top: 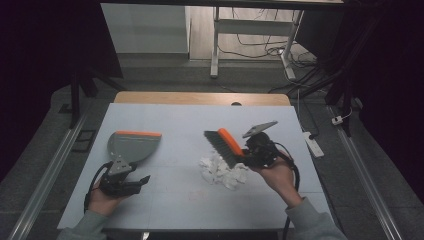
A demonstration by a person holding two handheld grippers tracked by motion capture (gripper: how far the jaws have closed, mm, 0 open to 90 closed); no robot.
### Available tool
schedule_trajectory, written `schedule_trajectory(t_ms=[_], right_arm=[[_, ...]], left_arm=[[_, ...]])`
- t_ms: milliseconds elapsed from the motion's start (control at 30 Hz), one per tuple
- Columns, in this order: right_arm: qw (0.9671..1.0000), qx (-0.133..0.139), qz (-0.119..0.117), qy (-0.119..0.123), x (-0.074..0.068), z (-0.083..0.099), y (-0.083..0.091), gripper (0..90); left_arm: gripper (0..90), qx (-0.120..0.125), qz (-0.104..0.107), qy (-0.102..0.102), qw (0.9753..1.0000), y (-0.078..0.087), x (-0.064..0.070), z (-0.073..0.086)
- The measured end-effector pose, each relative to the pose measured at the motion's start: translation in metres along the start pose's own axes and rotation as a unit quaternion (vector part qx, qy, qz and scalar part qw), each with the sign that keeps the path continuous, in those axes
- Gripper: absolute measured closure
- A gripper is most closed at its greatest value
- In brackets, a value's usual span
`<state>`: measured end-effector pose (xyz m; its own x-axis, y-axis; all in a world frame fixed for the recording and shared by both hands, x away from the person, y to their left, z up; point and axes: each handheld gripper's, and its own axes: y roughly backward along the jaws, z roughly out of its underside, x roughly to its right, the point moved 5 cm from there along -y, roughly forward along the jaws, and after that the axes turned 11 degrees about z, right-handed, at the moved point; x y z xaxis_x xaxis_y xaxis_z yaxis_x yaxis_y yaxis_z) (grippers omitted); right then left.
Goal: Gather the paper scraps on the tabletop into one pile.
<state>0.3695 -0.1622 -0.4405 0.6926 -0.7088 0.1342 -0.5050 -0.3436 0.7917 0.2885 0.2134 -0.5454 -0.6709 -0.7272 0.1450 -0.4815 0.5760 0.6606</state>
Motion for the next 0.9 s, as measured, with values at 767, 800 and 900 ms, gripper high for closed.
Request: schedule_trajectory(t_ms=[767,800,900], right_arm=[[0.9885,-0.128,0.081,-0.005,0.017,0.023,-0.054,70.0],[0.9897,-0.122,0.076,-0.008,0.016,0.021,-0.054,69.9],[0.9909,-0.106,0.082,-0.015,0.021,0.019,-0.049,69.9]], left_arm=[[35.5,0.000,0.003,0.001,1.0000,0.000,0.001,0.002],[35.5,0.001,0.003,0.001,1.0000,-0.001,0.001,0.002],[35.5,-0.001,0.003,0.002,1.0000,-0.002,0.000,0.002]])
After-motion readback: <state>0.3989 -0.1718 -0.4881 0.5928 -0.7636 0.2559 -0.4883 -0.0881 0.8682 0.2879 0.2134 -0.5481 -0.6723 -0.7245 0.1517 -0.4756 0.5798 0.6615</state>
